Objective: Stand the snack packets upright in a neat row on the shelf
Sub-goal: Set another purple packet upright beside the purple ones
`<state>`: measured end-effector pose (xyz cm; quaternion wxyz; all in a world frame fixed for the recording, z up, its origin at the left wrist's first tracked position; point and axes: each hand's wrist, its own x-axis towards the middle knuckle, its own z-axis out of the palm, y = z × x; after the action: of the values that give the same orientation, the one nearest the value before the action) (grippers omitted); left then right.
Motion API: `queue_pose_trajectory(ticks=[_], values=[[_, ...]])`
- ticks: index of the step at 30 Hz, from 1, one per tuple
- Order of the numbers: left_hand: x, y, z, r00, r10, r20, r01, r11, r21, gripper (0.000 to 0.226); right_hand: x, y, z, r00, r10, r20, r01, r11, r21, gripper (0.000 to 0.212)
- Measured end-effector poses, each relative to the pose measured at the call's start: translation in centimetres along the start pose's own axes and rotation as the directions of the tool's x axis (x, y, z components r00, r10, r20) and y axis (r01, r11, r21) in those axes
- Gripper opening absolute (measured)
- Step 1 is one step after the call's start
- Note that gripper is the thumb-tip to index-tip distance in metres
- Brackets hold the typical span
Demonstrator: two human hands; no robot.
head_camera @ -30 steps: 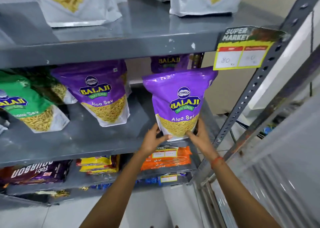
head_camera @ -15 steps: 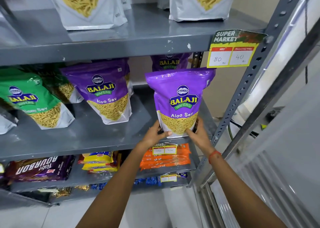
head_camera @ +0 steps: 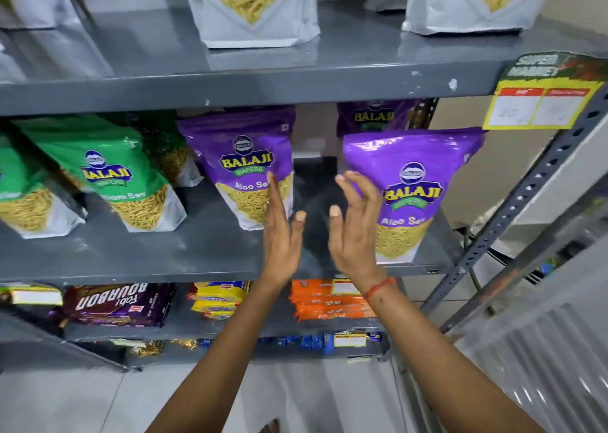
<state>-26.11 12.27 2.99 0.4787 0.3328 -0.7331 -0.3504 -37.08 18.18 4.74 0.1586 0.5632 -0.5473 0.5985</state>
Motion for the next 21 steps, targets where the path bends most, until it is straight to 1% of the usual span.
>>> queue_pose_trajectory(ticks=[3, 4, 6, 8, 10, 11, 12, 13, 14, 15, 16, 18, 21], values=[[0.6, -3.2, -3.2, 0.992, -0.049, -0.119, 0.056, 0.997, 0.061, 0.072, -0.1, -0.5, 5.3, 0.988, 0.078, 0.134, -0.080, 0.997, 0.014, 0.039], [0.8, -4.5, -4.4, 0.985, -0.080, -0.154, 0.091, 0.994, 0.066, 0.075, -0.3, -0.3, 6.9, 0.976, 0.136, 0.168, -0.140, 0.990, 0.012, 0.041], [1.1, -6.9, -6.4, 0.966, -0.194, -0.173, 0.196, 0.981, -0.005, 0.088, -0.7, 0.8, 9.6, 0.928, 0.293, 0.230, -0.299, 0.954, -0.012, 0.051], [1.9, -9.4, -8.3, 0.938, -0.330, -0.108, 0.325, 0.943, -0.067, 0.098, -1.2, 2.4, 11.7, 0.848, 0.419, 0.324, -0.417, 0.905, -0.079, 0.064], [3.3, -11.7, -9.6, 0.923, -0.384, 0.018, 0.384, 0.922, -0.052, 0.093, -1.6, 3.9, 13.0, 0.745, 0.505, 0.435, -0.521, 0.848, -0.093, 0.070], [4.1, -12.5, -10.1, 0.915, -0.391, 0.098, 0.398, 0.916, -0.052, 0.085, -1.7, 4.4, 13.3, 0.689, 0.544, 0.479, -0.583, 0.808, -0.080, 0.067], [4.9, -13.4, -10.4, 0.902, -0.403, 0.158, 0.416, 0.907, -0.062, 0.071, -1.8, 4.6, 13.7, 0.635, 0.584, 0.505, -0.644, 0.762, -0.071, 0.061], [5.3, -13.9, -10.6, 0.889, -0.415, 0.195, 0.434, 0.898, -0.066, 0.056, -2.0, 4.8, 13.8, 0.597, 0.617, 0.512, -0.687, 0.723, -0.070, 0.054], [5.5, -14.4, -10.9, 0.881, -0.422, 0.216, 0.443, 0.895, -0.059, 0.043, -2.3, 4.9, 13.8, 0.586, 0.638, 0.500, -0.706, 0.705, -0.072, 0.046], [5.5, -14.8, -11.1, 0.876, -0.421, 0.237, 0.444, 0.895, -0.051, 0.038, -2.7, 4.8, 13.5, 0.585, 0.649, 0.486, -0.709, 0.701, -0.082, 0.040], [5.2, -15.0, -11.3, 0.868, -0.422, 0.261, 0.450, 0.892, -0.053, 0.038, -3.2, 4.7, 13.2, 0.579, 0.655, 0.485, -0.709, 0.699, -0.097, 0.038], [4.1, -15.0, -11.5, 0.853, -0.434, 0.291, 0.475, 0.876, -0.084, 0.045, -4.4, 4.3, 12.1, 0.573, 0.646, 0.504, -0.691, 0.712, -0.126, 0.040], [1.2, -14.5, -11.6, 0.859, -0.436, 0.269, 0.471, 0.879, -0.080, 0.054, -6.2, 3.7, 10.5, 0.589, 0.629, 0.507, -0.649, 0.742, -0.167, 0.045]])
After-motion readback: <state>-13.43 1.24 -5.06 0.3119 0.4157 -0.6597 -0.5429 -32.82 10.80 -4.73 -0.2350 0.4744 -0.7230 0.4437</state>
